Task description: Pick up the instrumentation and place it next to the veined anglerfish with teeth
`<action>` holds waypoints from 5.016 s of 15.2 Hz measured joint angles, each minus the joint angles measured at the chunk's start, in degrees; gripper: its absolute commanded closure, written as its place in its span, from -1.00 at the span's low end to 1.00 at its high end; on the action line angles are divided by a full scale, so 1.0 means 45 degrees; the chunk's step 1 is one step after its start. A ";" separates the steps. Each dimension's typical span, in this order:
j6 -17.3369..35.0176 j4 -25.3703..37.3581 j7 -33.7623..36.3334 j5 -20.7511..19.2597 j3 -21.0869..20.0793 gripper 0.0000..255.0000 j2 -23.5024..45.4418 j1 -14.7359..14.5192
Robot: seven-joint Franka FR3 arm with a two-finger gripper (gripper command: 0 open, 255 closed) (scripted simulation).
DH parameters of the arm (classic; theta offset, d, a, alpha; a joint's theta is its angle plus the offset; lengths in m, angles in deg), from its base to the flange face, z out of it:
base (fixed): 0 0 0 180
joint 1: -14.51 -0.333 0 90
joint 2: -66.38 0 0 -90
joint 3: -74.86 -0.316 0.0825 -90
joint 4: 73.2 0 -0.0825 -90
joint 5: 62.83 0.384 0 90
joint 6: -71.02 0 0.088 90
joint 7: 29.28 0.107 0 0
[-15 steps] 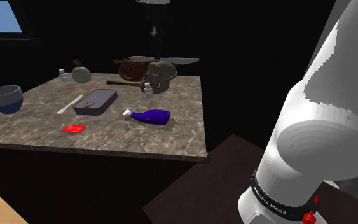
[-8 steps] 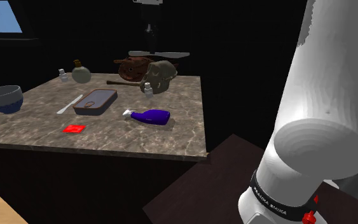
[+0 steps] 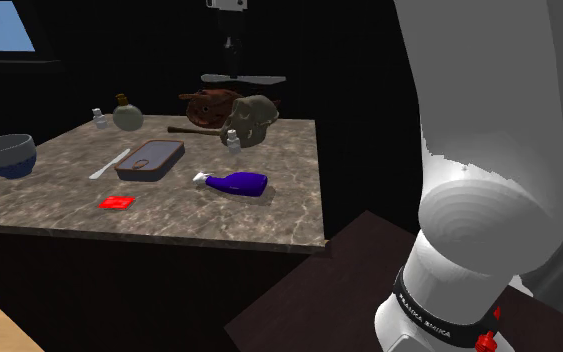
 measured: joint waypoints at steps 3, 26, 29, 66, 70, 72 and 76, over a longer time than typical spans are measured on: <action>0.0209 0.0151 -0.0028 0.0084 -0.0045 1.00 0.0375 0.0051; 0.3855 -0.3097 -0.0421 0.0341 -0.0188 1.00 0.0823 -0.0158; 0.4247 -0.3284 -0.0482 0.0412 -0.0229 1.00 0.1037 -0.0140; 0.7154 -0.4226 -0.0932 0.1034 -0.0672 -1.00 0.3039 0.0049; 0.6371 -0.4140 -0.0810 0.0836 -0.0507 -1.00 0.2316 -0.0027; 0.6199 -0.4170 -0.0785 0.0789 -0.0471 -1.00 0.2117 -0.0052; 0.6156 -0.4215 -0.0791 0.0774 -0.0457 -1.00 0.2039 -0.0055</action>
